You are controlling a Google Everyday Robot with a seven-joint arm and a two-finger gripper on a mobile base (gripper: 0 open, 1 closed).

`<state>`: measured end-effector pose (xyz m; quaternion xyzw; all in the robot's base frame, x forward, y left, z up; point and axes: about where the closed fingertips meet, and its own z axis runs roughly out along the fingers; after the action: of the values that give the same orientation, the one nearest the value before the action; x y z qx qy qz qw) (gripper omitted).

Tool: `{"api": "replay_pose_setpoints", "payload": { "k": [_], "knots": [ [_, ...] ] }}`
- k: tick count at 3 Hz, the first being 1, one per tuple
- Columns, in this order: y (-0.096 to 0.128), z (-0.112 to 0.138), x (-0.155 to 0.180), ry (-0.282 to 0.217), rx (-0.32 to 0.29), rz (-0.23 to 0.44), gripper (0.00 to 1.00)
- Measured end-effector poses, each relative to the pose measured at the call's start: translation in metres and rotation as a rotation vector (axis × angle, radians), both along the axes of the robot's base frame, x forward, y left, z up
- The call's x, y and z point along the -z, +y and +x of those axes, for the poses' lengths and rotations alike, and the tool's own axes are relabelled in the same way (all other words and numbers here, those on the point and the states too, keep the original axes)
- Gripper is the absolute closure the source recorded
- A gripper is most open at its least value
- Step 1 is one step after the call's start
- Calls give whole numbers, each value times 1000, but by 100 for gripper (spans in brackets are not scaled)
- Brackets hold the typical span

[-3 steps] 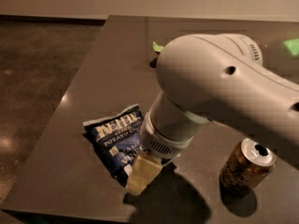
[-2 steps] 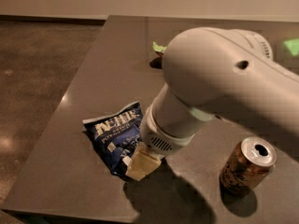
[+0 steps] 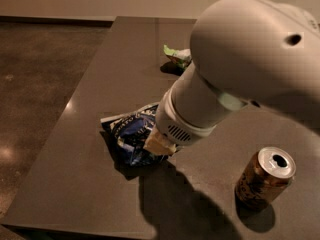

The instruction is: Move blue chip bag near green rice chip bag

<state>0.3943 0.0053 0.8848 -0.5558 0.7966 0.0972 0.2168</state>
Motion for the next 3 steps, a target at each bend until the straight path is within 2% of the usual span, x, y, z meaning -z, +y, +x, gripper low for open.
{"api": "replay_pose_setpoints", "payload": {
  "k": [1, 2, 3],
  "knots": [
    [-4, 27, -26, -57, 26, 11, 100],
    [-9, 60, -53, -121, 61, 14, 100],
    [-28, 91, -74, -177, 116, -7, 100]
  ]
}}
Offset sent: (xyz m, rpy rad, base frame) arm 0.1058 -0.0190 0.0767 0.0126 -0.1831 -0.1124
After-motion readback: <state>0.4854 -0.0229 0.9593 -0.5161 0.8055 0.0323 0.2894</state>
